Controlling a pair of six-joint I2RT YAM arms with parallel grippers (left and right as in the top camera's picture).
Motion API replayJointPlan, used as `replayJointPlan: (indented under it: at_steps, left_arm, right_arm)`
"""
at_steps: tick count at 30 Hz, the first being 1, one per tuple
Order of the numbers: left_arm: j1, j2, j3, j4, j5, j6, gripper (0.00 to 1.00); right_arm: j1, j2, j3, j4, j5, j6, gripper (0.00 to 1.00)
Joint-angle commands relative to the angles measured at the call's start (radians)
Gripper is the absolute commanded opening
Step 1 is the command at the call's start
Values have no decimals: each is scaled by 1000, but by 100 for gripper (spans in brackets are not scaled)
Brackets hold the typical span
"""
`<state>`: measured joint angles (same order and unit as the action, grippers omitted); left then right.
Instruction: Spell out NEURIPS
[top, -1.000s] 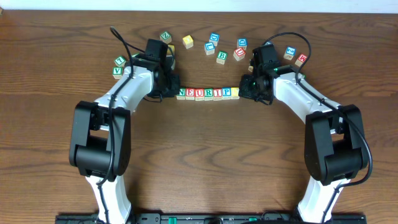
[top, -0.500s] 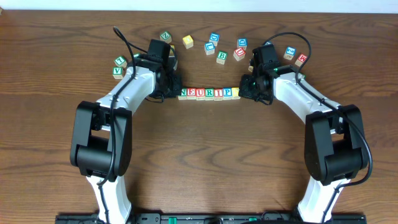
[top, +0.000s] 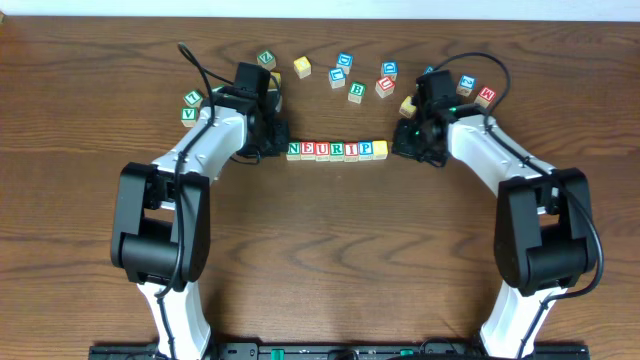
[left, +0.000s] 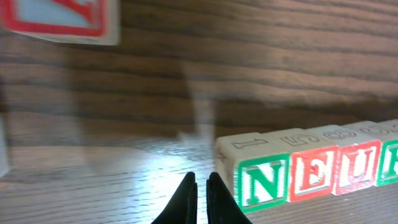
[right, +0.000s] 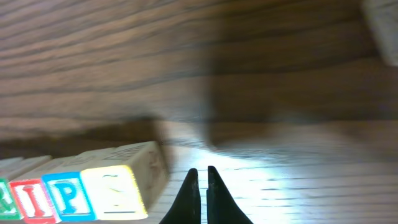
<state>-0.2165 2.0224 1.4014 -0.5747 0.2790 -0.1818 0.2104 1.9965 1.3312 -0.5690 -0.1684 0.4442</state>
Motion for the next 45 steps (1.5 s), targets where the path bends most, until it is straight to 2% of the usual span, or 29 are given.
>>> replayJointPlan:
  at_steps: [1, 8, 13, 14, 15, 16, 17, 18, 19, 20, 22, 23, 26, 27, 28, 29, 36, 45]
  left_arm:
    - [38, -48, 11, -3, -19, 25, 8]
    - [122, -221, 11, -73, -134, 24, 8]
    - [192, -395, 11, -121, -165, 24, 26]
    - [215, -450, 11, -129, -165, 24, 39]
    - [231, -488, 11, -133, -165, 24, 41]
    - [251, -533, 11, -142, -164, 24, 67]
    - [263, -563, 11, -149, -164, 24, 68]
    - [274, -589, 11, -158, -164, 24, 75]
    - [282, -612, 11, -174, -164, 24, 92]
    - [287, -629, 11, -184, -164, 24, 98]
    - [293, -655, 11, -200, -164, 24, 98]
    - [293, -665, 11, -204, -164, 24, 98]
    - [293, -675, 11, -203, -164, 24, 98]
    - [293, -675, 11, -203, -164, 24, 98]
    - [293, -675, 11, -203, -164, 24, 98]
    - [293, -674, 11, -203, -164, 24, 98]
    - [293, -674, 11, -204, -164, 24, 98]
    - [293, -674, 11, -204, -164, 24, 98]
  right_arm:
    - [-46, -42, -3, -23, -4, 8, 1]
    - [-81, -199, -3, -76, -14, -61, 1]
    - [-112, -348, -3, -137, 2, -96, 6]
    - [-122, -392, -3, -160, 2, -120, 9]
    - [-128, -419, -3, -175, 1, -134, 10]
    - [-138, -466, -3, -202, 2, -159, 12]
    - [-143, -498, -3, -220, 2, -174, 13]
    - [-148, -528, -3, -238, 2, -188, 14]
    - [-152, -562, -3, -256, 2, -201, 17]
    - [-154, -589, -3, -271, 8, -212, 18]
    - [-154, -651, -3, -299, 45, -216, 27]
    - [-154, -685, -3, -311, 67, -216, 34]
    - [-154, -776, -3, -335, 103, -215, 64]
    - [-154, -808, -3, -342, 107, -214, 70]
    - [-154, -840, -3, -349, 107, -214, 81]
    - [-154, -867, -3, -356, 107, -214, 98]
    - [-153, -1042, -3, -463, 106, -214, 99]
    - [-154, -1091, -3, -598, 148, -237, 99]
